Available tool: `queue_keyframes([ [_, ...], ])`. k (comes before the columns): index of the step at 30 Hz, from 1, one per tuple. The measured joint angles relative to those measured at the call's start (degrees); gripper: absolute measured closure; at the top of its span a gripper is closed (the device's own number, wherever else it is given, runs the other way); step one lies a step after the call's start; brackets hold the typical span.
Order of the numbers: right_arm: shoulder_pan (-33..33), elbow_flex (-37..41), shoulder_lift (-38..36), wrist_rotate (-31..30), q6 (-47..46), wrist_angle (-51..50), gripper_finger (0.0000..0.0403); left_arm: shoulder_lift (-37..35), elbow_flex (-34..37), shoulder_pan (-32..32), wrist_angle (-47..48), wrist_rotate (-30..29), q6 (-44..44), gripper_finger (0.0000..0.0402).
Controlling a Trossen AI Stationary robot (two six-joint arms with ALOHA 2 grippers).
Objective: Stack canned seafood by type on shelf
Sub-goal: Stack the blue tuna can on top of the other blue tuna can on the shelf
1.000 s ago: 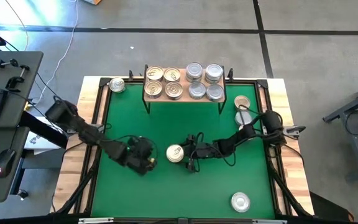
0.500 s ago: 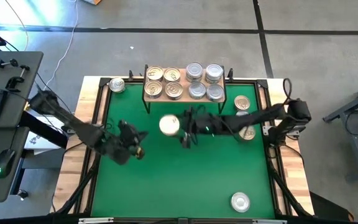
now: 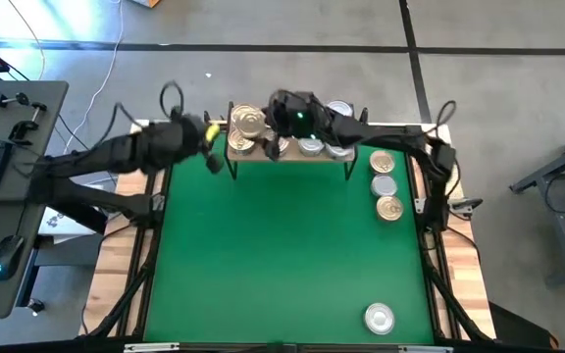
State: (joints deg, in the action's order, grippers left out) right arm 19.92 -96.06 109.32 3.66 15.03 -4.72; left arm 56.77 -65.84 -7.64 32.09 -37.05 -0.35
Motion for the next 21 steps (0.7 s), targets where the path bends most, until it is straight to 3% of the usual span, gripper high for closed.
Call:
queue_keyframes([
  [4,3.68,-7.97,7.04,2.98,-0.46,-0.38,0.0046,1.66,-0.15,-13.29,-3.92,16.54,-4.26,0.0401],
  [10,7.55,-19.90,16.49,6.45,-3.29,-3.69,0.0045,6.99,-0.11,-28.07,-8.42,34.52,-5.50,0.0401],
  [14,8.54,-24.75,20.00,7.14,-3.87,-7.32,0.0045,12.04,-0.11,-33.84,-10.20,41.46,-6.28,0.0401],
  [21,8.60,-25.04,20.75,7.30,-3.12,-11.29,0.0045,20.07,-0.09,-38.61,-11.26,45.35,-6.83,0.0401],
])
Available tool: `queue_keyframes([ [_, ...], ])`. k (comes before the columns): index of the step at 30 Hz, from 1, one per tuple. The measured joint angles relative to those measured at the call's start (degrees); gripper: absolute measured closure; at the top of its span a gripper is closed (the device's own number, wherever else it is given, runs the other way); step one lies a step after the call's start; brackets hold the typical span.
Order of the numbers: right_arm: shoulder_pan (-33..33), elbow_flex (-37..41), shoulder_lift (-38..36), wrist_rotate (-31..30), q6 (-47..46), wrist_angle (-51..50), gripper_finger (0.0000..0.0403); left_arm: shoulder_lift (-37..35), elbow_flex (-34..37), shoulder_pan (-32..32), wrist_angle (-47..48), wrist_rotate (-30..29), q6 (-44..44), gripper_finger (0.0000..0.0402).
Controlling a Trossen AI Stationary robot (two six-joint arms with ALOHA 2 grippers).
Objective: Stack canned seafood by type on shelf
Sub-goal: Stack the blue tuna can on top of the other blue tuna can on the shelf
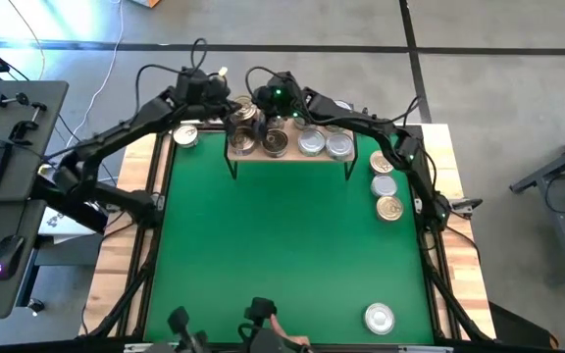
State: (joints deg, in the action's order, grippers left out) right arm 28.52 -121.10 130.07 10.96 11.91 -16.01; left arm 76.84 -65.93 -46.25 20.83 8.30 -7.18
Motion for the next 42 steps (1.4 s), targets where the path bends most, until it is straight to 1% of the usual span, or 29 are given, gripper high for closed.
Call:
queue_keyframes([
  [6,0.10,0.00,0.01,-0.39,-0.14,-1.31,0.0045,4.91,-0.02,-2.28,-4.29,4.21,2.13,0.0401],
  [10,0.21,0.00,0.01,-0.88,-0.32,-1.55,0.0040,6.85,-0.24,-3.12,-5.01,7.54,2.57,0.0402],
  [16,0.23,-0.18,0.01,-0.92,1.20,-1.92,0.0009,7.52,-0.24,-3.60,-4.80,7.39,3.52,0.0402],
  [21,0.48,-3.30,0.14,-0.42,1.72,-6.49,0.0007,7.61,-0.24,-3.55,-4.68,7.31,3.52,0.0402],
  [25,0.43,-7.04,0.25,-0.39,2.22,-12.42,0.0005,7.65,-0.22,-3.49,-4.15,7.36,3.50,0.0402],
  [29,0.36,-10.21,-0.02,-0.79,5.01,-17.58,0.0005,7.67,-0.17,-3.64,-3.06,6.52,3.02,0.0401],
  [34,0.20,-14.03,-0.27,-0.87,5.98,-22.78,0.0004,7.72,0.20,-3.61,-3.09,5.55,2.86,0.0402],
  [36,-0.10,-12.92,-1.88,-2.09,6.07,-22.29,0.0004,7.72,0.22,-3.62,-3.18,5.44,2.41,0.0402],
  [38,-0.74,-12.74,-3.76,-5.30,6.55,-23.51,0.0004,7.61,0.26,-3.47,-3.80,5.37,2.45,0.0402],
  [40,-1.90,-12.83,-5.74,-7.89,7.30,-26.07,0.0004,6.78,0.33,-3.08,-4.82,5.20,2.91,0.0402],
  [42,-3.61,-12.83,-7.29,-9.00,7.66,-29.54,0.0004,5.45,0.52,-2.62,-4.86,4.65,2.94,0.0401],
])
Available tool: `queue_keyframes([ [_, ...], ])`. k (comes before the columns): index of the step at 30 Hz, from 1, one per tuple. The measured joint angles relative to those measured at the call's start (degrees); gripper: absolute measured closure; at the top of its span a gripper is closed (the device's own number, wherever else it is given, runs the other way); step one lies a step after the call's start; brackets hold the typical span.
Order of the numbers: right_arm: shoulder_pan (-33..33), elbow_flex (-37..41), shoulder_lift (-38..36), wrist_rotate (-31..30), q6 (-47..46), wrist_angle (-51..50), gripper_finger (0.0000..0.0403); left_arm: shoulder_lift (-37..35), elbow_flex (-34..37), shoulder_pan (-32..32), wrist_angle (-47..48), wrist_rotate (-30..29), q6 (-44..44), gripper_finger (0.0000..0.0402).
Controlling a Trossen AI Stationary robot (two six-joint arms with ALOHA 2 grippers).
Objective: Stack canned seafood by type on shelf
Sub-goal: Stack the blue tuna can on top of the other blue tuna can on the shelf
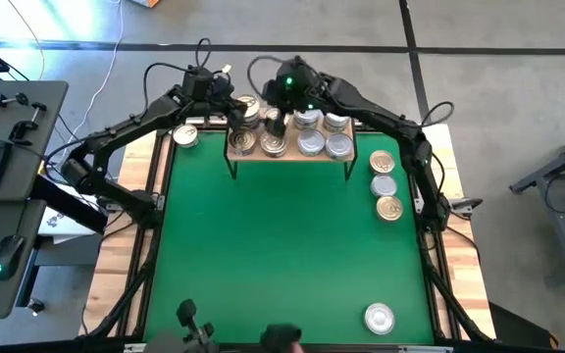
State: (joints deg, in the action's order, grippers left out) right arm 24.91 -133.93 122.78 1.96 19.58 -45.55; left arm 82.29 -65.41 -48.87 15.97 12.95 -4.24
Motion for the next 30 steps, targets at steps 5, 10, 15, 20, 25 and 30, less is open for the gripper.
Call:
queue_keyframes([
  [5,-6.26,0.09,-2.63,-1.88,1.69,-7.16,0.0011,-6.61,-1.47,2.21,1.40,0.09,0.75,0.0401],
  [10,-13.86,1.15,-3.47,-9.03,2.93,-13.40,0.0024,-16.36,-2.75,7.89,6.14,-6.70,0.60,0.0401],
  [15,-21.75,10.64,-7.35,-9.89,0.21,-13.58,0.0033,-24.90,-3.10,13.44,16.49,-20.59,1.94,0.0401],
  [20,-30.79,33.46,-14.62,-11.86,-6.46,-1.91,0.0034,-25.30,-2.28,13.63,31.94,-30.22,8.54,0.0401],
  [25,-41.02,53.28,-22.14,-19.71,-14.72,14.57,0.0034,-21.18,2.67,9.70,37.91,-31.89,13.35,0.0401],
  [30,-49.48,64.28,-24.75,-30.26,-19.37,27.46,0.0034,-15.34,8.59,3.93,37.27,-32.92,16.97,0.0401],
])
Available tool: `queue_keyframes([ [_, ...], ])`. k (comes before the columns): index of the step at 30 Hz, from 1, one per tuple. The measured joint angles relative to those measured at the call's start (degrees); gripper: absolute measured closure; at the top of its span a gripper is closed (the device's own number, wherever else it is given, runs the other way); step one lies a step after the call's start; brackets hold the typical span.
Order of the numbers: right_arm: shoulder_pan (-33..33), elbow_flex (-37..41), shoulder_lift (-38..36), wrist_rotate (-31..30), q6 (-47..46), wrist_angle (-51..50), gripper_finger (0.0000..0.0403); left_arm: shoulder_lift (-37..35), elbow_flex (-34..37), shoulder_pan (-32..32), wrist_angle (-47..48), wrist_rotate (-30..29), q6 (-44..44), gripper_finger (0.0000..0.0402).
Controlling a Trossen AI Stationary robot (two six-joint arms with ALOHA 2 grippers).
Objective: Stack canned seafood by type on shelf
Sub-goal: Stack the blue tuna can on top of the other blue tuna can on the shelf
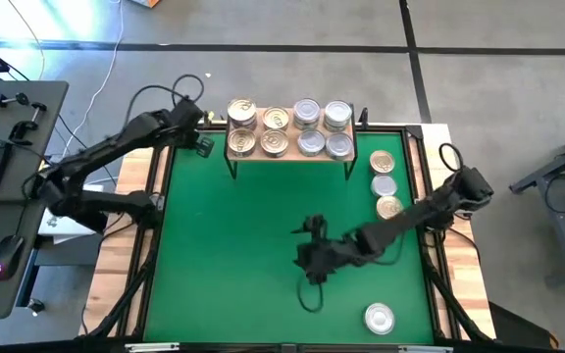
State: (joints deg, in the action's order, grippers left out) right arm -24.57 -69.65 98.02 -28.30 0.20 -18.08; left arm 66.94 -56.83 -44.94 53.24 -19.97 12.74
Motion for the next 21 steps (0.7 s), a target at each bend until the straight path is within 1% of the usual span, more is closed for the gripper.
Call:
queue_keyframes([
  [2,-2.22,1.95,-0.20,-5.35,1.79,7.34,0.0034,2.98,2.19,-2.39,-1.86,-0.25,0.53,0.0401],
  [4,-3.71,3.36,-0.13,-8.94,4.73,11.93,0.0034,6.03,3.90,-4.69,-5.00,-0.08,0.48,0.0401],
  [7,-4.20,4.16,-0.05,-10.23,8.35,16.34,0.0034,11.07,5.58,-7.87,-10.06,-0.74,0.19,0.0401],
  [11,-4.12,4.16,-0.05,-10.68,8.69,15.80,0.0034,17.21,5.71,-10.05,-16.47,-6.31,-0.14,0.0401],
  [14,-3.94,4.16,-0.04,-10.68,7.54,14.74,0.0034,21.19,5.71,-10.08,-20.23,-8.57,-0.30,0.0401],
  [17,-3.94,4.16,-0.01,-10.64,7.49,14.12,0.0034,24.67,5.78,-10.49,-21.55,-12.25,-0.32,0.0401],
  [21,-3.96,4.16,-0.01,-10.63,7.36,14.01,0.0034,27.52,4.65,-10.23,-21.41,-14.20,0.06,0.0402],
])
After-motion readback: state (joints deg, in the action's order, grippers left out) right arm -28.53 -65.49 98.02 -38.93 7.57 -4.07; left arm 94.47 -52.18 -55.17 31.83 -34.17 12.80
